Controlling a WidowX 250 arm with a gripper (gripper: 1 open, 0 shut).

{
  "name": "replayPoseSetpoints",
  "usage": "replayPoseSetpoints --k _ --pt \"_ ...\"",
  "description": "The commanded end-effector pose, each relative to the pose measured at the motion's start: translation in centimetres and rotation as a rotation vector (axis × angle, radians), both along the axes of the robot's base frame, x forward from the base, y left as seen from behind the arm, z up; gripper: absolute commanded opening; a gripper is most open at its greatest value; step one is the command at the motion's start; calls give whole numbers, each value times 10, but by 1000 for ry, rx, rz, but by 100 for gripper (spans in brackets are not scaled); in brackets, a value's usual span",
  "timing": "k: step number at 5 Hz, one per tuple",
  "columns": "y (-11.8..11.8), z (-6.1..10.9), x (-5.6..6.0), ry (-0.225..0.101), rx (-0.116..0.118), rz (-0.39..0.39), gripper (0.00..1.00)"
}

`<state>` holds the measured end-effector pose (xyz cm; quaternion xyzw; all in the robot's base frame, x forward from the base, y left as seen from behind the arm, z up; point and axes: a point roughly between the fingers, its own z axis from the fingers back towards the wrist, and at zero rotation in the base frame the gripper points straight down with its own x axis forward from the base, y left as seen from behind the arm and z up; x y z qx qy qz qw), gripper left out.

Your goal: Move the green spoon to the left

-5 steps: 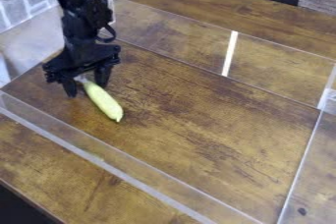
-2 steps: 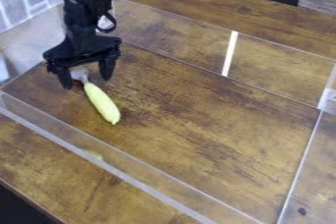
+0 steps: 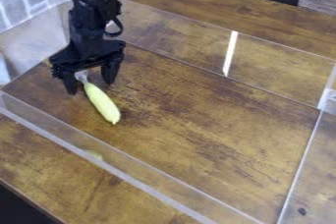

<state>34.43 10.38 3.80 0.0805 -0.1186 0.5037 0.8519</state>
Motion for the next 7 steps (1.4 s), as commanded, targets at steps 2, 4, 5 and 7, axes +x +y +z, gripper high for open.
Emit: replayPoseSetpoints --k 2,4,5,7 --pt "20 12 6 -22 -9 65 100" --pt "22 10 12 1 -32 94 100" --pt "12 29 27 -8 -59 47 100" --pt "-2 77 38 -23 -122 -121 100"
